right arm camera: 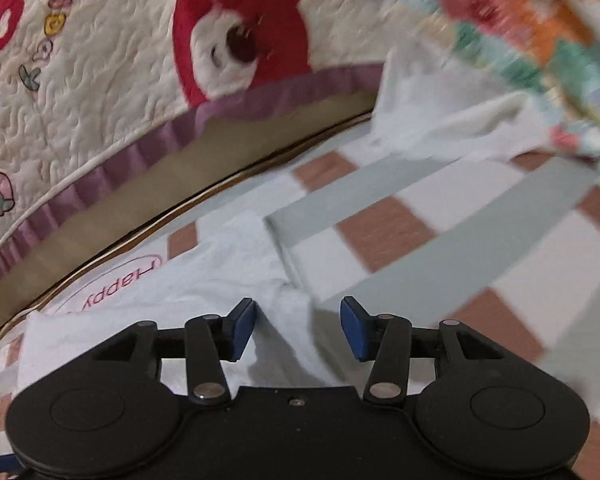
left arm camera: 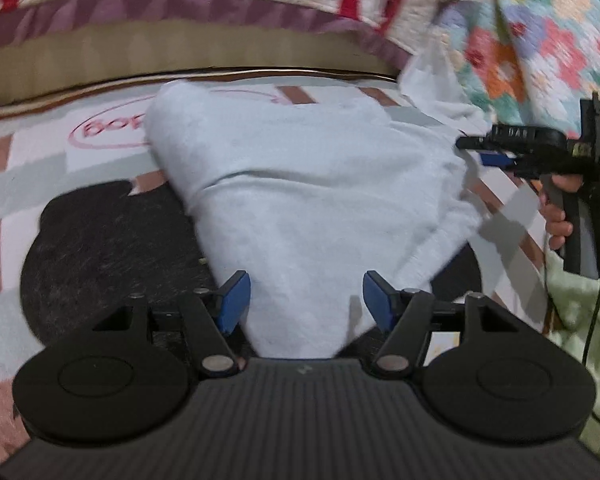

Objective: Fold clothes

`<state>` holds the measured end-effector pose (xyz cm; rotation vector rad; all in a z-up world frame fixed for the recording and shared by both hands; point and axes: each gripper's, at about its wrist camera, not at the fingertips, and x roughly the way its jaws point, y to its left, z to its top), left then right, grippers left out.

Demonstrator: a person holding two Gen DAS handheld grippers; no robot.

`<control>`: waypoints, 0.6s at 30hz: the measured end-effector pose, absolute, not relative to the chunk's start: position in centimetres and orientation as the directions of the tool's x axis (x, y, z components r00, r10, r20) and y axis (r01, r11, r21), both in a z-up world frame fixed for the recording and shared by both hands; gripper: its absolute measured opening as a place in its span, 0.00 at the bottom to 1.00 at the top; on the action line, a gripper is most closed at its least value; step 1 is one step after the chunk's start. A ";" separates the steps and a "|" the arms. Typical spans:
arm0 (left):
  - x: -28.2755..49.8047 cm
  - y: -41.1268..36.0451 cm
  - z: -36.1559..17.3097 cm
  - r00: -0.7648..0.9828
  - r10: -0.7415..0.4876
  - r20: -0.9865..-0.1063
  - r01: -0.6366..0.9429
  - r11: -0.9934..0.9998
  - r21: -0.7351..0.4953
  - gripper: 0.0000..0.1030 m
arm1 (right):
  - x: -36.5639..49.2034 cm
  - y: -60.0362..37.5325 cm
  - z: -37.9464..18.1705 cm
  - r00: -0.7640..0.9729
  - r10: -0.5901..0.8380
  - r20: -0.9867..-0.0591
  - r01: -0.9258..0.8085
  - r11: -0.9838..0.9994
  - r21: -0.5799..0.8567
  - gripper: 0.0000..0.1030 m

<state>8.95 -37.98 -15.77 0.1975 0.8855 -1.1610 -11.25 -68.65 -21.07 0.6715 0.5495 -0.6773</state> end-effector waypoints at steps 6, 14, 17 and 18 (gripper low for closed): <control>6.3 -40.0 -16.0 0.189 -0.639 -0.746 0.924 0.373 -0.086 0.61 | -15.4 -66.3 -21.6 0.772 -0.238 -0.590 0.623 0.470 0.626 0.40; 3.9 -41.6 -16.9 0.316 -0.520 -0.794 0.934 0.320 0.162 0.61 | -13.5 -64.4 -25.9 0.744 -0.116 -0.658 0.656 0.316 0.686 0.40; 3.5 -40.6 -16.6 0.296 -0.545 -0.785 0.940 0.314 0.136 0.61 | -13.0 -63.5 -25.6 0.761 -0.139 -0.634 0.640 0.323 0.697 0.60; 3.3 -40.3 -16.6 0.287 -0.560 -0.777 0.943 0.307 0.126 0.61 | -12.8 -63.1 -25.6 0.760 -0.161 -0.630 0.643 0.330 0.691 0.61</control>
